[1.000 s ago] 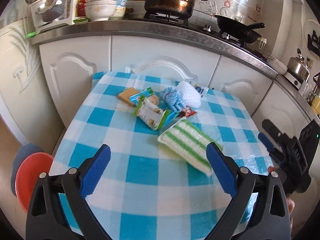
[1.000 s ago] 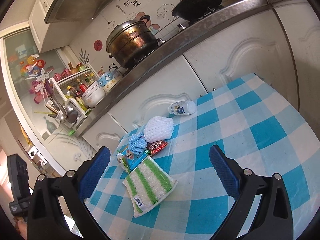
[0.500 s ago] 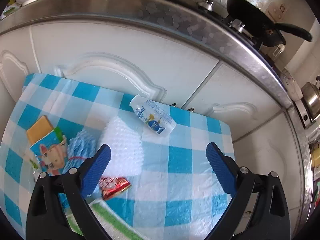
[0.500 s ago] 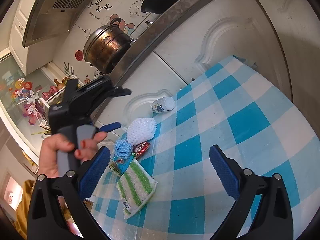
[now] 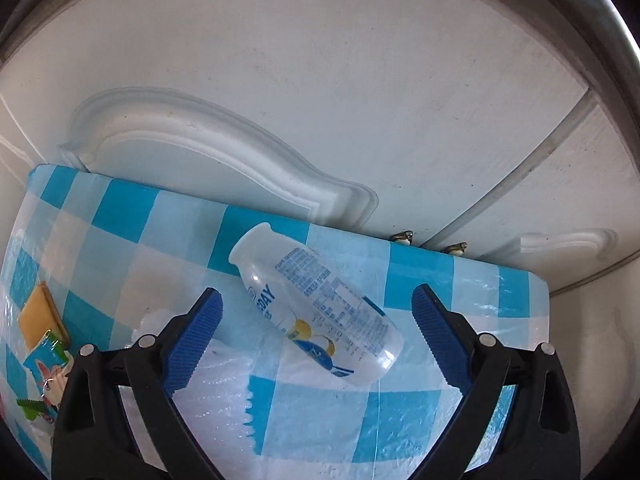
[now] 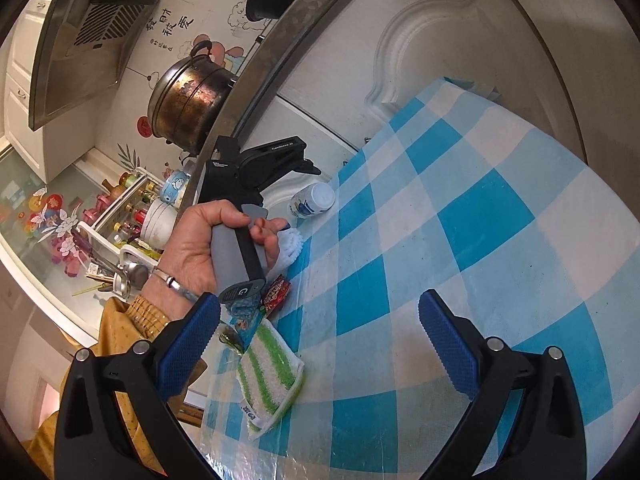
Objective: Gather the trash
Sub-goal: 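Grasp the small white bottle with the left gripper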
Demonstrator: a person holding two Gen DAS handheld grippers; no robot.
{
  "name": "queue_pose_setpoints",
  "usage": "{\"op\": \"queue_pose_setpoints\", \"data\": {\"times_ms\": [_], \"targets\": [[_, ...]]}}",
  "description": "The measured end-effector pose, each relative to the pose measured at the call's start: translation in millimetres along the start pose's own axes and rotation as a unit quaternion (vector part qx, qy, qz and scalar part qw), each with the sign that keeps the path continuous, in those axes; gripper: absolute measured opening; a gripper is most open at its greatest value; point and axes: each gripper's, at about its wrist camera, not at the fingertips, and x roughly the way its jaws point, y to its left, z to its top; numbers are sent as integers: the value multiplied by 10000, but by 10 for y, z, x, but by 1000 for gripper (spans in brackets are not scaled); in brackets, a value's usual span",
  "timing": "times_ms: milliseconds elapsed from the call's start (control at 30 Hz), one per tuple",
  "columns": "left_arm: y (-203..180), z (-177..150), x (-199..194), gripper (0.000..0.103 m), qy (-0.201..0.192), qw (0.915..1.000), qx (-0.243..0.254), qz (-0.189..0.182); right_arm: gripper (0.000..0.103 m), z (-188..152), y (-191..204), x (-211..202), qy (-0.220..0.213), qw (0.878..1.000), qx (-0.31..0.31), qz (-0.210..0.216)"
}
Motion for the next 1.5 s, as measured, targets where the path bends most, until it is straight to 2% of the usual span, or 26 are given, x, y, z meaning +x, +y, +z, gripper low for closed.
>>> {"op": "queue_pose_setpoints", "data": {"times_ms": [33,67,133,200,233,500,967,1133,1267,1500], "targets": [[-6,5,25,88,15,10000,7,43,98,0,-6,3,7,10000,18,7],[-9,6,49,75,31,9999,14,100,98,-1,-9,2,0,10000,28,-4],[-7,5,78,67,32,9998,48,191,98,-1,-17,-15,-49,10000,48,-59],[25,-2,91,52,45,9998,2,170,98,0,-32,-32,-97,9999,87,-61],[44,-11,84,49,46,9999,-39,131,98,1,-39,-37,-107,9999,104,-65],[181,-239,-50,46,165,9996,150,-176,98,8,-28,-22,-89,9999,63,-55],[590,-1090,-516,45,332,9960,72,-829,98,-1,6,-38,23,10000,-83,-1],[697,-1322,-723,45,194,9944,65,-1039,98,-63,83,34,361,9989,-289,19],[792,-1338,-943,44,-15,9909,-26,-1345,98,-158,170,115,686,9963,-509,66],[996,-1411,-1440,44,-436,9881,55,-1473,97,-319,274,234,1125,9909,-736,93]]}}
